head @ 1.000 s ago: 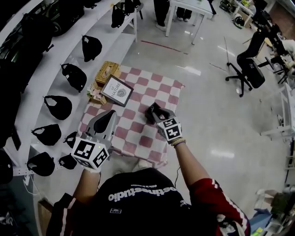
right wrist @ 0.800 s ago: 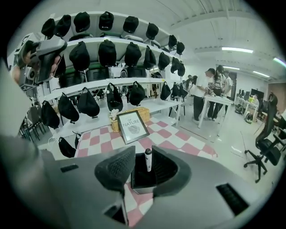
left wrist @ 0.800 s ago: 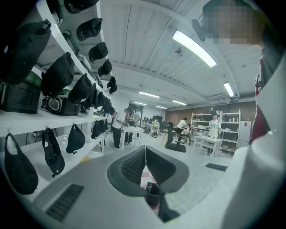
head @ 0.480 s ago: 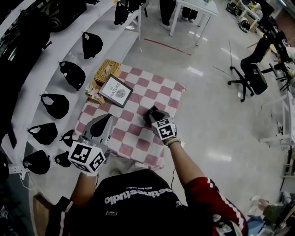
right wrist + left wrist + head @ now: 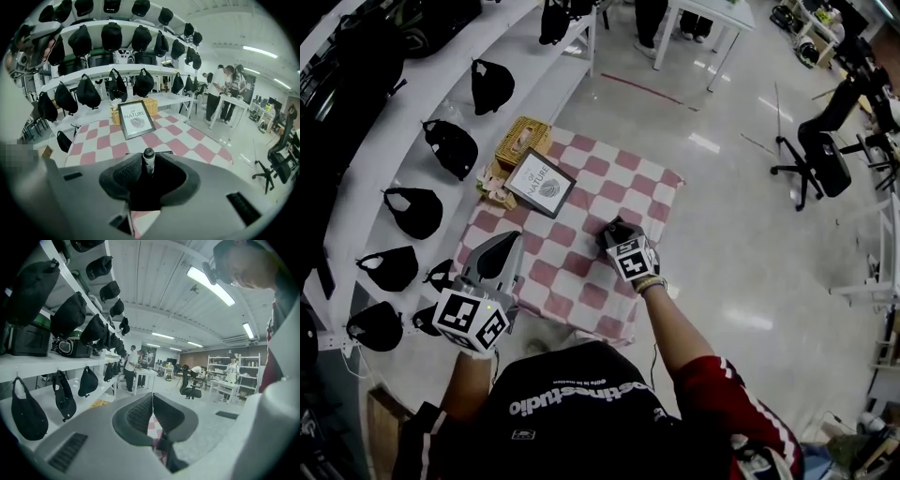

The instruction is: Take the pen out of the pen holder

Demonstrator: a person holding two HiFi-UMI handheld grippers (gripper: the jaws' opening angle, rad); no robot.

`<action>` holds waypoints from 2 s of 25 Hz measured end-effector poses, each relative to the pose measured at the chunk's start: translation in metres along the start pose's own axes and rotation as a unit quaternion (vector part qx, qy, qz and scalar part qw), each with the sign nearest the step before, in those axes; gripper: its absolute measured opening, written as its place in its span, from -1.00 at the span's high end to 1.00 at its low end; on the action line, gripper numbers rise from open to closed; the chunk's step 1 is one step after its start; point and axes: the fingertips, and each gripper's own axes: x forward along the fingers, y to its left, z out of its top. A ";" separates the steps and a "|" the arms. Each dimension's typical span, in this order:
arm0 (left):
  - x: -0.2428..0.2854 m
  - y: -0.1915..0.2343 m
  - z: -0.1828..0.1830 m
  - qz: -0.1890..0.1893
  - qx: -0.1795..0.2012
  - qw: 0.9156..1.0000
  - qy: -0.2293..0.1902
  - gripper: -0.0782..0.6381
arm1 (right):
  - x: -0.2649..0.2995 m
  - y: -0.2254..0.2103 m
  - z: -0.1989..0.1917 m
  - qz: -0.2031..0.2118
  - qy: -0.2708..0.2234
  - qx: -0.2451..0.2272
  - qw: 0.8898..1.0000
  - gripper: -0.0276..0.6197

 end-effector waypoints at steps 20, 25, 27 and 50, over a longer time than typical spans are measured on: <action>-0.013 0.013 0.003 -0.004 -0.011 1.000 -0.016 0.76 | -0.020 -0.014 0.015 -0.038 -0.034 0.014 0.999 0.67; -0.022 0.014 0.013 -0.014 -0.010 0.999 -0.032 0.76 | -0.041 -0.016 0.025 -0.058 -0.055 0.025 0.996 0.67; -0.029 0.013 0.017 -0.019 -0.007 0.999 -0.037 0.76 | -0.051 -0.016 0.029 -0.067 -0.064 0.032 0.995 0.67; -0.061 -0.021 0.073 -0.118 0.021 0.989 -0.082 0.76 | -0.198 0.019 0.098 -0.110 -0.180 0.129 0.969 0.68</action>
